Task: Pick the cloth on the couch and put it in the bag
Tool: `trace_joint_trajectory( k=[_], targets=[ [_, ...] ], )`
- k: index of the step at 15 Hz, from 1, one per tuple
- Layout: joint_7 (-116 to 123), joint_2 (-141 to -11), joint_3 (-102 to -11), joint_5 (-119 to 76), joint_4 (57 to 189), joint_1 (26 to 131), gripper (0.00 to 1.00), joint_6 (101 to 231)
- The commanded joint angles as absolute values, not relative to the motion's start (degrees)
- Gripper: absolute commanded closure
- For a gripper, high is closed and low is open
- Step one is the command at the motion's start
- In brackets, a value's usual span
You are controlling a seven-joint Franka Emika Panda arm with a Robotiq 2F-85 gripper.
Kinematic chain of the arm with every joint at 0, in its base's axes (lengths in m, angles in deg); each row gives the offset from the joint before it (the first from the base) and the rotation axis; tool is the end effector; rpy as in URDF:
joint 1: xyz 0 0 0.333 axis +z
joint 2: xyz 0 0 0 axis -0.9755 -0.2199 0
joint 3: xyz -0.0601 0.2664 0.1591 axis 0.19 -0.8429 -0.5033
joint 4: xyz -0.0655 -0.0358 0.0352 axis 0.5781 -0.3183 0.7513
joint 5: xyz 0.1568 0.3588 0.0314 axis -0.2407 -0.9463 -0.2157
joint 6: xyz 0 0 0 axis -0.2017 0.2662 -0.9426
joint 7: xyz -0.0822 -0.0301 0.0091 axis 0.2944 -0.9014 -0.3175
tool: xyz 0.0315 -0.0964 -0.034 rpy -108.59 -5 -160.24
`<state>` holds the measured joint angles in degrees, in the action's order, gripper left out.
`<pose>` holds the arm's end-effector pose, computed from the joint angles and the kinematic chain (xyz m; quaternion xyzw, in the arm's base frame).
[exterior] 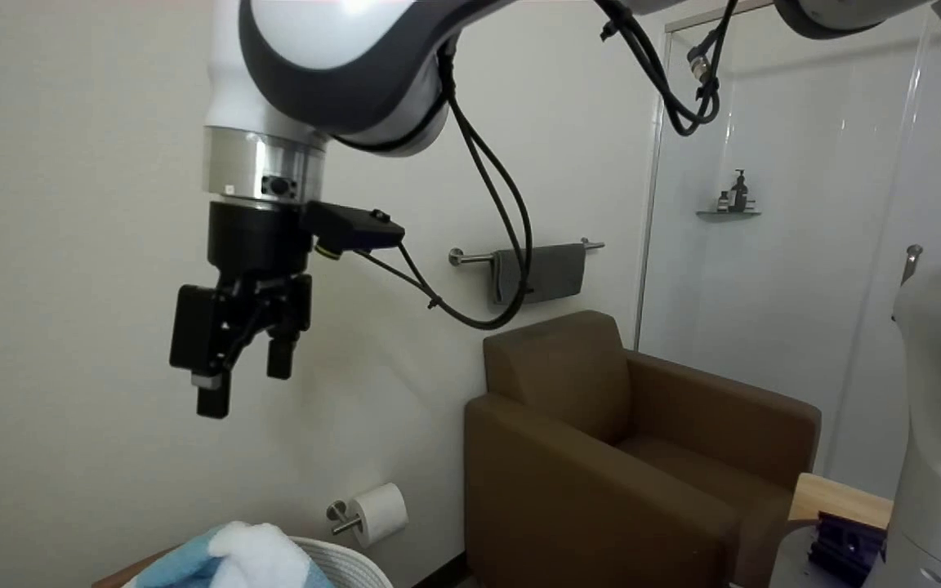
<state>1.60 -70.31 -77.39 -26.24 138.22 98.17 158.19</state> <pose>0.4926 0.3738 0.4320 -0.9531 -0.2903 -0.0584 0.0629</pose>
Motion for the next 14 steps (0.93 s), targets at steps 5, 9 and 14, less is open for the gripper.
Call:
trace_joint_trajectory(
  k=[5, 9, 14],
  targets=[
    [10.3, -56.3, -74.2, -24.4, 150.7, 94.5, 0.00, 156.9],
    [7.6, -47.4, -72.6, -27.4, 159.4, 91.7, 0.00, 156.8],
    [8.4, -52.7, -73.8, -26.1, 154.1, 91.8, 0.00, 157.2]
  ],
)
